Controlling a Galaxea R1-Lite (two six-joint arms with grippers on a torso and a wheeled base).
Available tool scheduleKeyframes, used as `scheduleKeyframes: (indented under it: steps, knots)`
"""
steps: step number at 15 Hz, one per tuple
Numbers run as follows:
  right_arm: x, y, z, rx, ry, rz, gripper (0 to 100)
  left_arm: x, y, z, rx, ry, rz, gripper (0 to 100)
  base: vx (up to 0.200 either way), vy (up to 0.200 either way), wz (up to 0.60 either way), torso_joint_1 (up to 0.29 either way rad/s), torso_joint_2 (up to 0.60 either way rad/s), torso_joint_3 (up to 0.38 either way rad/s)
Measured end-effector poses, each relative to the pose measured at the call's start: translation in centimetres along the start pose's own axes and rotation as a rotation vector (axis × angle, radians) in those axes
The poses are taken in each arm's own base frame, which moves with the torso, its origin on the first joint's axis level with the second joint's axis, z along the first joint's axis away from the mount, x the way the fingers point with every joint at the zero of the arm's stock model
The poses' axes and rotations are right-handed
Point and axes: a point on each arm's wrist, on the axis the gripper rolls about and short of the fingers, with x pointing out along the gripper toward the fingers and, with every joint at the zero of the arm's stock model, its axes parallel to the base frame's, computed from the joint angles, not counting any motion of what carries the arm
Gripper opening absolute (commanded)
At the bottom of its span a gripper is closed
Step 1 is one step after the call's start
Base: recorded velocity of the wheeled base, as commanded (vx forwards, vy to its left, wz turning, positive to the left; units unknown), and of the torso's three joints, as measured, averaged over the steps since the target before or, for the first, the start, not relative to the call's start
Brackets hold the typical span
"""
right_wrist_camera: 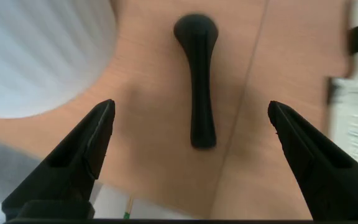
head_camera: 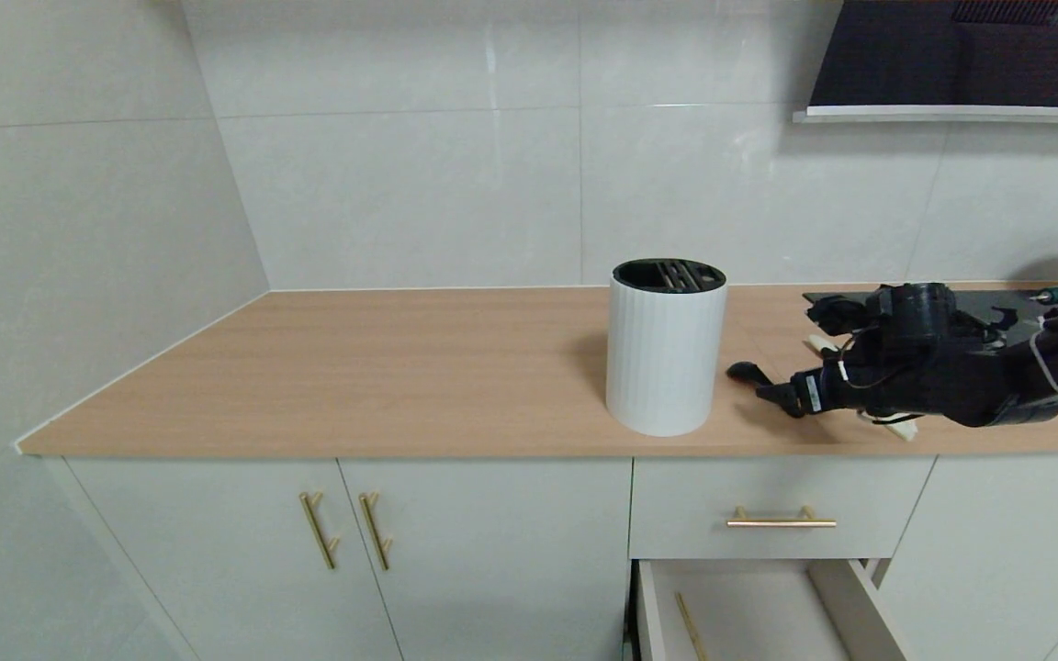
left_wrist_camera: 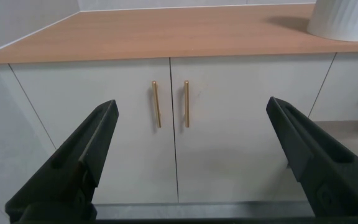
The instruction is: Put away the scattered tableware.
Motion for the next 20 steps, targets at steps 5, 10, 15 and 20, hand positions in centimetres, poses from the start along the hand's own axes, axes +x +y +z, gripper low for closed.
scheduleKeyframes:
  steps: [5, 10, 15, 20]
  knots:
    - [3.1, -0.9, -1.4, 0.019, 0.023, 0.001, 100, 0.0, 0.0, 0.0, 0.000, 0.000, 0.000, 100, 0.000, 0.000, 0.00, 0.000, 0.00, 0.000]
    - [3.6, -1.1, -1.9, 0.024, 0.032, 0.004, 0, 0.0, 0.0, 0.0, 0.000, 0.000, 0.000, 100, 0.000, 0.000, 0.00, 0.000, 0.00, 0.000]
    - [3.8, -1.2, -2.1, 0.027, 0.034, 0.004, 0, 0.0, 0.0, 0.0, 0.000, 0.000, 0.000, 100, 0.000, 0.000, 0.00, 0.000, 0.00, 0.000]
    - [3.9, -1.1, -1.8, 0.075, 0.030, 0.003, 0, 0.0, 0.0, 0.0, 0.000, 0.000, 0.000, 100, 0.000, 0.000, 0.00, 0.000, 0.00, 0.000]
